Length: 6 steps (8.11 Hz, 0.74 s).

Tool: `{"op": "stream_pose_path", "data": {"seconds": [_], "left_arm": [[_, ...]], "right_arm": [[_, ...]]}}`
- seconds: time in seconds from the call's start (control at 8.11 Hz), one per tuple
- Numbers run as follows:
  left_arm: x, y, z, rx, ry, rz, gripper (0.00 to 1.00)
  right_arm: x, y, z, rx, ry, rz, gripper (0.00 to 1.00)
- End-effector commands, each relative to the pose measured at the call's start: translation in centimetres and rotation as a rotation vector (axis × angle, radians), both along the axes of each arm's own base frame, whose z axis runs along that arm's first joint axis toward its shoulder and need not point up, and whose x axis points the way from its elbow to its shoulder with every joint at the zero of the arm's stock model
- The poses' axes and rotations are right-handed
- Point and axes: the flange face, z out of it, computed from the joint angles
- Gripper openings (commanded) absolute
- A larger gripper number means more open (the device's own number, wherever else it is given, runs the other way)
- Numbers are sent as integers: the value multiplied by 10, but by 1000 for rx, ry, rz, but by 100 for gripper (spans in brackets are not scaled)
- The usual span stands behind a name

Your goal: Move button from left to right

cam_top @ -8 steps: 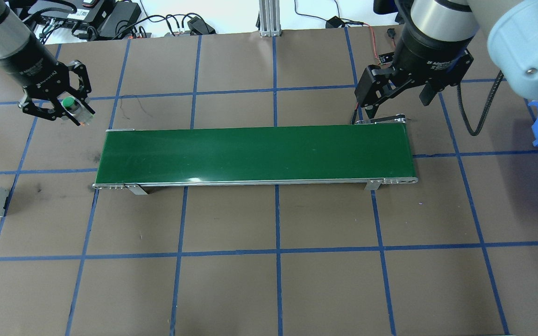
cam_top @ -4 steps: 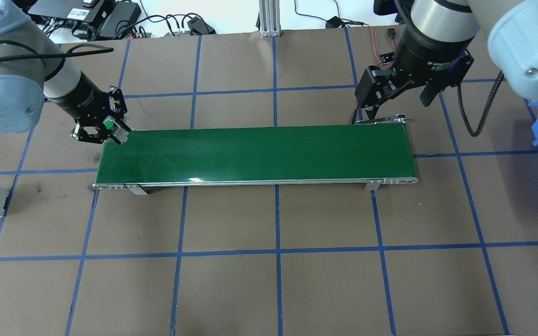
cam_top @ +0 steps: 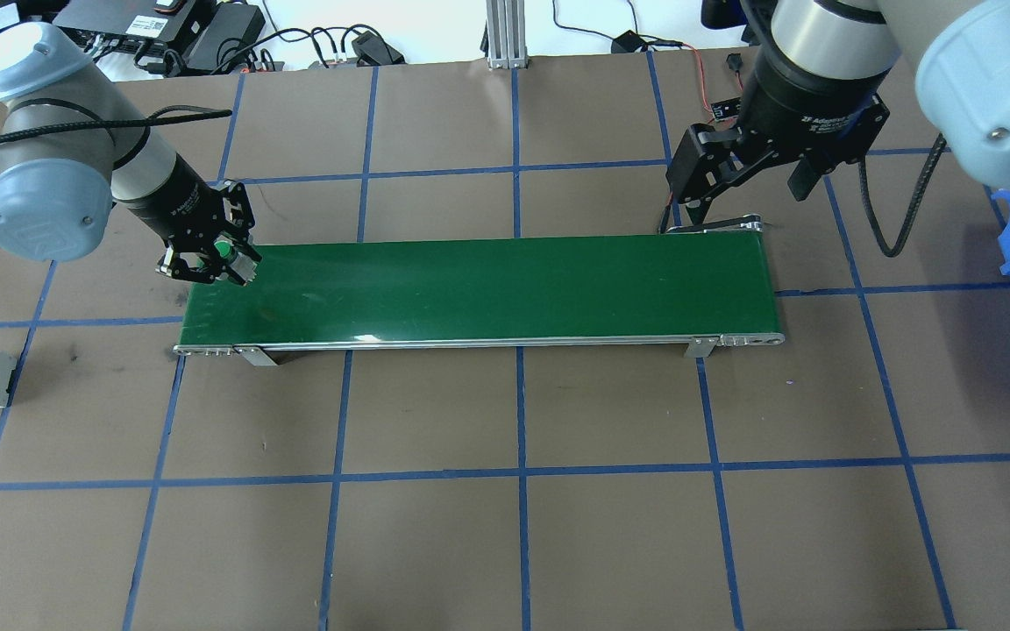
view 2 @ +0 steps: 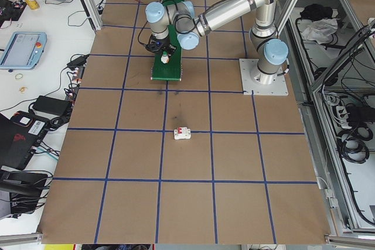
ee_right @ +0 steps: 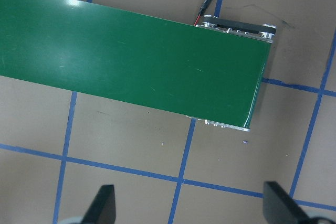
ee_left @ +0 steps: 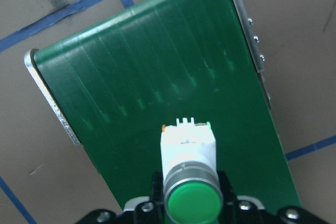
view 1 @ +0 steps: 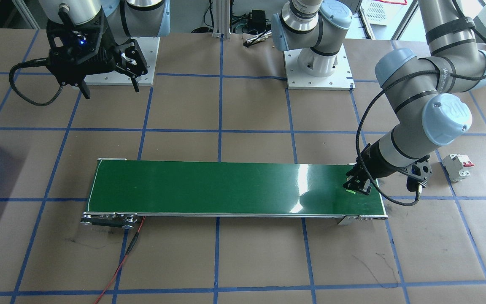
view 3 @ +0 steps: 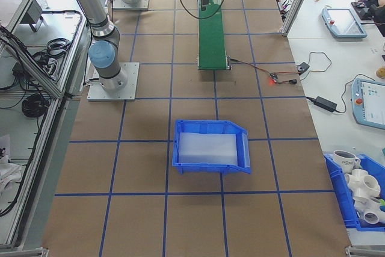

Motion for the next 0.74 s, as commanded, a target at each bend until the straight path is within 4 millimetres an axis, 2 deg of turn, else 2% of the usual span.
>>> {"op": "stream_pose_path", "data": {"seconds": [0.0,0.49,0.62], "left_arm": [[0,-2,-6,7,-1,20,0],[-4,-8,-24,24,0,47,3],[-4,-10,-23,20,-2,44,14]], "right_arm": [[0,0,0,3,5,0,100],[-1,0,-1,5,5,0,100],[-1,0,-1,5,5,-2,100]]}}
